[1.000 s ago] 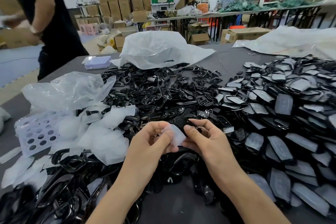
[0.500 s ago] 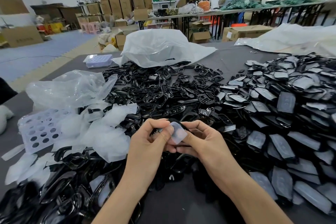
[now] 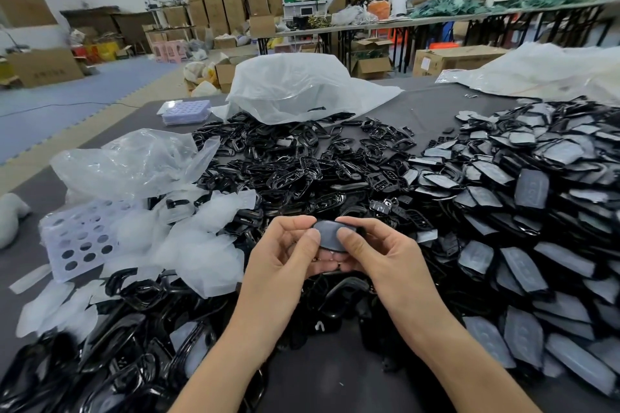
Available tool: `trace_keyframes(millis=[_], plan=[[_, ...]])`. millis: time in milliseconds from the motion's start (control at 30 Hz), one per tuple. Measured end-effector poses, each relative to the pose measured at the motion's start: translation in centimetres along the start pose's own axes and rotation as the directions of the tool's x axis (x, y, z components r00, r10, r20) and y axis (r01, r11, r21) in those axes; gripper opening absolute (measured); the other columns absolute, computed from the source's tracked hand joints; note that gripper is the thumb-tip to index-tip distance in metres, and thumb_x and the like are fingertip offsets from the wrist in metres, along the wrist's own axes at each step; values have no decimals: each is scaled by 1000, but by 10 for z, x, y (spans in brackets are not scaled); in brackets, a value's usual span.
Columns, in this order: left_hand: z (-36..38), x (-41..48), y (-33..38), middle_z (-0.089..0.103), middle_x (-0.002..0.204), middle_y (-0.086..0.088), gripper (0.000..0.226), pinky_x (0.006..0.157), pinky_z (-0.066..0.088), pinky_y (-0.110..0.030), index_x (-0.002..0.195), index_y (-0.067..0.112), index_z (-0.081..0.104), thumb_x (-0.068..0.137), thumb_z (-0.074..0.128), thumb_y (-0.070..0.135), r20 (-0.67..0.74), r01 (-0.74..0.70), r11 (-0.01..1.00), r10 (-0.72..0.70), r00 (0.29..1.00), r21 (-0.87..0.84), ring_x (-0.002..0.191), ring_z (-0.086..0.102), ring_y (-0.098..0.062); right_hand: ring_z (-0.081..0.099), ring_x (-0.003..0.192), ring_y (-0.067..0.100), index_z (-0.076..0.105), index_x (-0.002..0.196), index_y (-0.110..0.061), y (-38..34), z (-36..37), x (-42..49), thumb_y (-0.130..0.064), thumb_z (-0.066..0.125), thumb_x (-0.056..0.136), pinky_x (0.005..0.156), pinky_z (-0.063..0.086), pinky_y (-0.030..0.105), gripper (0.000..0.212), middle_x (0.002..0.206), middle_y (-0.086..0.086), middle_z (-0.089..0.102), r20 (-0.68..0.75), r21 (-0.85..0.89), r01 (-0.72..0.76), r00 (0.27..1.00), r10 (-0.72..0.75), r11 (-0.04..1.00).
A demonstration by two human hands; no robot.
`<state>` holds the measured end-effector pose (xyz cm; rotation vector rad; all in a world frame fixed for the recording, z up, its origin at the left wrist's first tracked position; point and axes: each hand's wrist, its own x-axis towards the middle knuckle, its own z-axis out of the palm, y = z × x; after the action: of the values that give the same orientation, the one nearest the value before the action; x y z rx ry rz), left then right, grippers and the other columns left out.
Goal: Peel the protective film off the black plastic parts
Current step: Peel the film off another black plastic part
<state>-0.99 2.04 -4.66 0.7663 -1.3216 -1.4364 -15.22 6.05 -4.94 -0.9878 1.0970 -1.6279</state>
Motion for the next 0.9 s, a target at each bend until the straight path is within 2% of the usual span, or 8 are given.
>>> trace_keyframes(millis=[100, 200, 300, 367, 433, 633, 733, 900], plan=[[-4, 2, 1, 73, 84, -4, 14, 75, 59, -25, 107, 17, 62, 97, 60, 7, 5, 5, 989, -6, 1000, 148, 78, 74, -22, 71, 68, 11, 79, 96, -23, 0, 0, 0, -32, 72, 78, 64, 55, 17, 21, 81, 8, 77, 11, -7, 6, 1000, -6, 1000], [-8, 4, -1, 70, 85, -9, 22, 80, 58, -26, 109, 27, 66, 95, 64, 9, 20, 13, 968, -19, 1000, 252, 76, 71, -17, 74, 70, 16, 78, 99, -20, 2, -1, 0, -29, 72, 81, 66, 56, 18, 22, 83, 12, 77, 47, -3, -2, 999, 2, 1000], [-7, 2, 0, 73, 82, -1, 20, 76, 56, -21, 107, 21, 68, 94, 65, 7, 42, 13, 977, -22, 999, 211, 75, 72, -15, 73, 68, 14, 75, 101, -18, 1, -3, 1, -23, 73, 82, 65, 55, 17, 20, 82, 8, 78, 58, -41, 0, 998, 2, 999], [-5, 0, 1, 75, 85, -1, 19, 74, 56, -18, 109, 16, 68, 96, 61, 4, 59, 10, 987, -20, 998, 162, 79, 74, -15, 72, 67, 11, 75, 98, -19, 2, -5, 2, -15, 73, 87, 63, 55, 17, 12, 80, 6, 77, 42, -85, 12, 999, -9, 996], [-3, -1, 2, 77, 90, -5, 21, 76, 57, -19, 112, 15, 67, 101, 53, 4, 85, 10, 993, -20, 996, 118, 85, 75, -18, 70, 66, 9, 75, 96, -22, 2, -8, 4, -11, 72, 90, 63, 54, 16, 13, 79, 4, 77, 18, -138, 24, 1000, -22, 990], [0, -4, 3, 78, 93, -2, 24, 76, 57, -19, 111, 14, 67, 103, 48, 3, 105, -41, 988, 26, 994, 151, 84, 76, -19, 68, 63, 5, 74, 95, -27, 1, -9, 2, -12, 72, 92, 60, 52, 15, 16, 80, -1, 76, 29, -209, 40, 999, -35, 977], [-1, -3, 1, 78, 94, -1, 23, 79, 58, -22, 109, 19, 66, 101, 52, 3, 110, -65, 978, 44, 993, 197, 86, 76, -22, 69, 66, 6, 74, 91, -31, 0, -8, 1, -14, 74, 90, 61, 53, 16, 17, 85, 0, 77, 30, -205, 41, 999, -36, 978], [-1, -2, -1, 77, 89, -1, 23, 75, 57, -18, 104, 21, 68, 96, 62, 1, 98, -78, 968, 56, 994, 237, 81, 76, -21, 70, 67, 9, 72, 89, -25, 2, -8, 2, -17, 78, 86, 60, 54, 18, 11, 85, 1, 77, 34, -192, 45, 999, -39, 980]])
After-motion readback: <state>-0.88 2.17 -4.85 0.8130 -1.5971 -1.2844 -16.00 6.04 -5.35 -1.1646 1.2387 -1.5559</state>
